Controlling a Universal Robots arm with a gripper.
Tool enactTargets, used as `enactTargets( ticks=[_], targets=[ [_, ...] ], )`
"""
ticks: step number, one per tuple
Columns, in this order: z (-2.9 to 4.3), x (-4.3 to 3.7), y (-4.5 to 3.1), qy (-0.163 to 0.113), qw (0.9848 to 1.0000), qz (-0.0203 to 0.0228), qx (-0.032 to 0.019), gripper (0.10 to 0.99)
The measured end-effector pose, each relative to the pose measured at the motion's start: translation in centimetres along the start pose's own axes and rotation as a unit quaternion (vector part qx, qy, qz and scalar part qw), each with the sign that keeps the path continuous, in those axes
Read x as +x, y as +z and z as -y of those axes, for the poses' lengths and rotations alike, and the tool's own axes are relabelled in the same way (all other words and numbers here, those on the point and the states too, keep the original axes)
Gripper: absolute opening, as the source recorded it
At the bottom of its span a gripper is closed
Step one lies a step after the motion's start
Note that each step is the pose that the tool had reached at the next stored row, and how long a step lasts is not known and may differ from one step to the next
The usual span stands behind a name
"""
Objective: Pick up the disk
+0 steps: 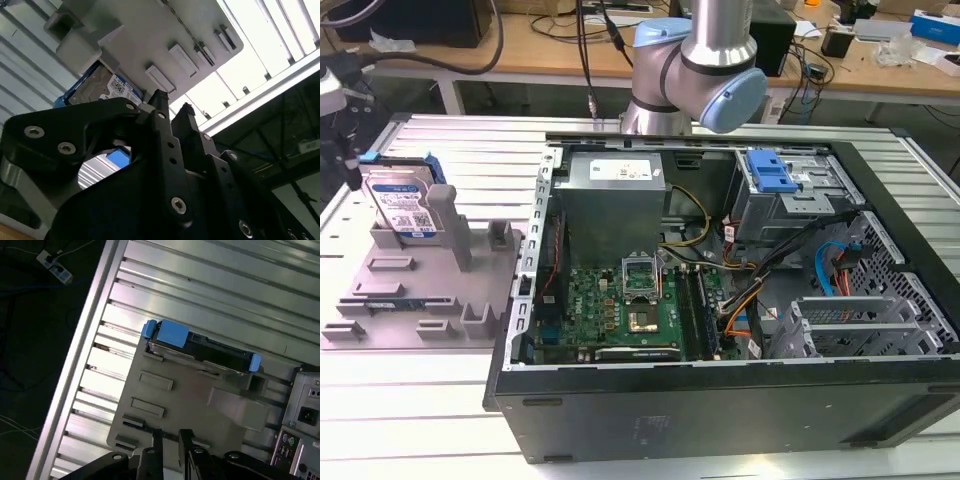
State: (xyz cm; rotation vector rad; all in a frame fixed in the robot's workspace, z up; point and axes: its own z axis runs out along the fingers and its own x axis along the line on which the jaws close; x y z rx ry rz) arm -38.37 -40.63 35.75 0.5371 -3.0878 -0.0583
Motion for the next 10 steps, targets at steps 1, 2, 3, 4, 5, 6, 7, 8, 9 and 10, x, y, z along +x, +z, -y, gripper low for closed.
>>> enactTargets(
  ticks=[1,2,3,4,5,6,7,8,9,10],
  targets=[
    [0.00,0.00,0.00,-0.014,0.9999,-0.0005,0.0000,0.298],
    [0.00,0.00,0.00,-0.026,0.9997,-0.0010,0.0000,0.357],
    [0.00,0.00,0.00,-0.039,0.9992,-0.0015,0.0000,0.416],
    [0.00,0.00,0.00,-0.047,0.9989,-0.0018,0.0000,0.478],
    [0.00,0.00,0.00,-0.054,0.9985,-0.0021,0.0000,0.537],
    [0.00,0.00,0.00,-0.057,0.9983,-0.0023,0.0002,0.604],
    [0.00,-0.01,0.00,-0.058,0.9983,-0.0024,0.0005,0.604],
    [-0.07,-0.03,0.00,-0.060,0.9982,-0.0031,0.0022,0.604],
    [-0.08,-0.03,0.00,-0.064,0.9979,-0.0031,0.0037,0.604],
    [-0.07,-0.04,0.01,-0.078,0.9969,-0.0027,0.0043,0.604]
  ],
)
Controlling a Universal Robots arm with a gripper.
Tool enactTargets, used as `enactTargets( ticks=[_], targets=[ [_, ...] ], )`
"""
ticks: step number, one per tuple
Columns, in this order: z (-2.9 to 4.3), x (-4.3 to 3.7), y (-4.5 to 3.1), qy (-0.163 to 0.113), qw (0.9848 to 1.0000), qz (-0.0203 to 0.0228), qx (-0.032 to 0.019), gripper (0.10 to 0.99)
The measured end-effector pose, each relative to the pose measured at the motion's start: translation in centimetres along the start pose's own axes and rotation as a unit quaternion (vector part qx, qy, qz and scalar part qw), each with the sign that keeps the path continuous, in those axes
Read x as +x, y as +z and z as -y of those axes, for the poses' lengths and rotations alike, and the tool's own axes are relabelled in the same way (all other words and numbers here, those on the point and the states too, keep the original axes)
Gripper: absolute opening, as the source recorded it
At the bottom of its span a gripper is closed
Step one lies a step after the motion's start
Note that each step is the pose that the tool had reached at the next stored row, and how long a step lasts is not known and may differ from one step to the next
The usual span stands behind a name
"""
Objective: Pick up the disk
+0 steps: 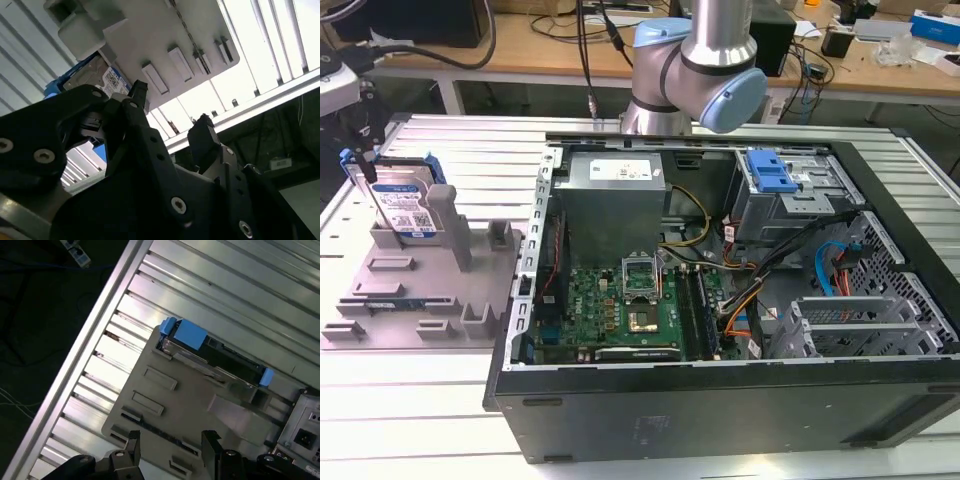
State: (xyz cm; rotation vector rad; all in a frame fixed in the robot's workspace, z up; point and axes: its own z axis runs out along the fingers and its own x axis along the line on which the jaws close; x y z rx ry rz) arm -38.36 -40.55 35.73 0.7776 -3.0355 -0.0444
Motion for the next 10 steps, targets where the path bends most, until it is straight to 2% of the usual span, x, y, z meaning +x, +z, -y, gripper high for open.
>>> enactTargets(
  ticks=[2,5,8,10],
  targets=[
    [-0.01,0.00,0.03,-0.034,0.9994,-0.0009,0.0002,0.604],
    [-0.01,0.00,0.07,-0.065,0.9979,-0.0018,0.0002,0.604],
    [-0.01,-0.01,0.10,-0.115,0.9934,-0.0033,0.0002,0.604],
    [-0.15,-0.09,0.10,-0.127,0.9919,-0.0036,0.0002,0.604]
  ],
)
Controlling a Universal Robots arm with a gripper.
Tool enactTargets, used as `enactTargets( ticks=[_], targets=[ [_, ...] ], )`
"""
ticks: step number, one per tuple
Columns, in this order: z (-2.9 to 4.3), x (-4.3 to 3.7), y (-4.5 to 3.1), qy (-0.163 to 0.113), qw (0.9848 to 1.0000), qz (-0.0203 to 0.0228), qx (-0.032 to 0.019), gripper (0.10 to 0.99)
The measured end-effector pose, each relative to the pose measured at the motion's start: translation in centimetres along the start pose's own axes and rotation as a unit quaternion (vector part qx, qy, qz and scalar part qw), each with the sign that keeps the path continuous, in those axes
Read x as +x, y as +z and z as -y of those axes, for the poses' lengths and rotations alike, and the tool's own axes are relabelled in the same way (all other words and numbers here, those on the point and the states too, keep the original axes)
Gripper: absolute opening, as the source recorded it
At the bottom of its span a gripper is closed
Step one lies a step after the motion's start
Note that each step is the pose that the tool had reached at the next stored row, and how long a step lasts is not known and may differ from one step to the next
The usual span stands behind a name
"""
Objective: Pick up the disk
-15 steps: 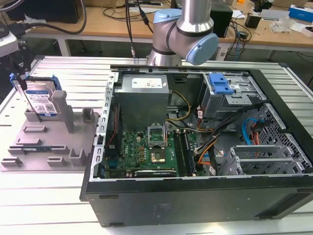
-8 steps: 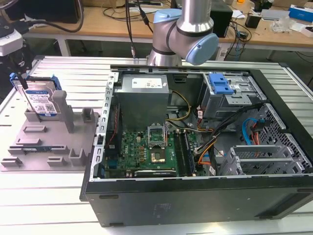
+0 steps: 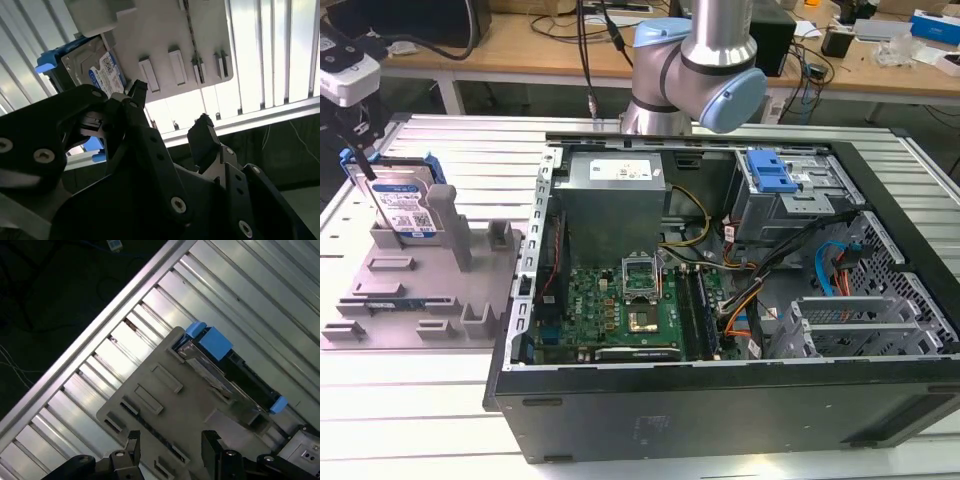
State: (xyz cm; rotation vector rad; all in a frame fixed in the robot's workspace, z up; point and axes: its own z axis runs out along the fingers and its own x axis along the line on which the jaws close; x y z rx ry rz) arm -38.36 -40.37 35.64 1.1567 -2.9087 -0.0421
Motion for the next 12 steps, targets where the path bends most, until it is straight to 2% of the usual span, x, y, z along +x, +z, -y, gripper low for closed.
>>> enactTargets(
  ticks=[2,5,8,12],
  targets=[
    [-0.18,-0.18,0.01,-0.018,0.9998,-0.0005,0.0000,0.604],
    [-0.17,-0.18,0.04,-0.055,0.9985,-0.0016,0.0000,0.604],
    [-0.17,-0.18,0.13,-0.090,0.9960,-0.0031,0.0004,0.604],
    [-0.17,-0.18,0.36,-0.135,0.9909,-0.0048,0.0019,0.604]
  ],
)
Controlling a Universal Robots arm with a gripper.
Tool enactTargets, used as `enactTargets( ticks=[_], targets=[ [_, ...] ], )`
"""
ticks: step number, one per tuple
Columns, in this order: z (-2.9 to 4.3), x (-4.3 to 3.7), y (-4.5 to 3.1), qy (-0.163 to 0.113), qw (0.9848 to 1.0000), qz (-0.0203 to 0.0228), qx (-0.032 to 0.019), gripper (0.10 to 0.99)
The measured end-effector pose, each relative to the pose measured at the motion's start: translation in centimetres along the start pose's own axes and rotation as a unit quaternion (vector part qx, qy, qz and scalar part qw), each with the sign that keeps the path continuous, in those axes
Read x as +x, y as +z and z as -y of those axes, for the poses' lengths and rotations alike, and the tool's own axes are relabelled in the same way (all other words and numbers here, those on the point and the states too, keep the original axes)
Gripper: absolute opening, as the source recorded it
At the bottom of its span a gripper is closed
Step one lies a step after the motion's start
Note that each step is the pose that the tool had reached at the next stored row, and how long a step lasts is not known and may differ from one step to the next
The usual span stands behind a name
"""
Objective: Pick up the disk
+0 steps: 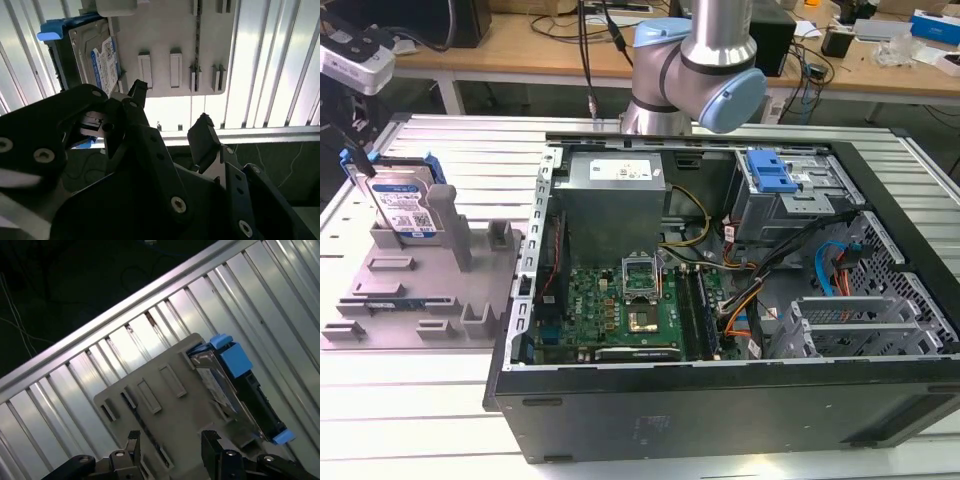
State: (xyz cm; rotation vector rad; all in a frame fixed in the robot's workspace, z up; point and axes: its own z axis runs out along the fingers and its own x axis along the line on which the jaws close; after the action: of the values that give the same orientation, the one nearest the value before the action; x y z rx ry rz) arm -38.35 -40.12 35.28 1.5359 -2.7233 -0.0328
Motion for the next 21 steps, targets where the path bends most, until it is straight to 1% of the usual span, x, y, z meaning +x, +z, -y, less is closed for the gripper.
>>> enactTargets(
  ticks=[3,5,9,12,16,18,19,20,21],
  targets=[
    [0.00,0.00,0.14,-0.031,0.9995,-0.0012,0.0012,0.604],
    [0.01,0.00,0.23,-0.051,0.9987,-0.0017,0.0026,0.604],
    [-0.04,-0.05,0.34,-0.085,0.9964,-0.0022,0.0057,0.604],
    [-0.20,-0.35,0.36,-0.096,0.9954,-0.0013,0.0103,0.604],
    [-0.42,-0.71,0.39,-0.112,0.9936,-0.0008,0.0168,0.604],
    [-0.50,-0.84,0.45,-0.123,0.9922,-0.0004,0.0224,0.604],
    [-0.52,-0.87,0.49,-0.131,0.9911,-0.0010,0.0249,0.604],
    [-0.52,-0.89,0.52,-0.140,0.9898,-0.0023,0.0267,0.604],
    [-0.54,-0.92,0.55,-0.153,0.9878,-0.0047,0.0281,0.604]
  ],
)
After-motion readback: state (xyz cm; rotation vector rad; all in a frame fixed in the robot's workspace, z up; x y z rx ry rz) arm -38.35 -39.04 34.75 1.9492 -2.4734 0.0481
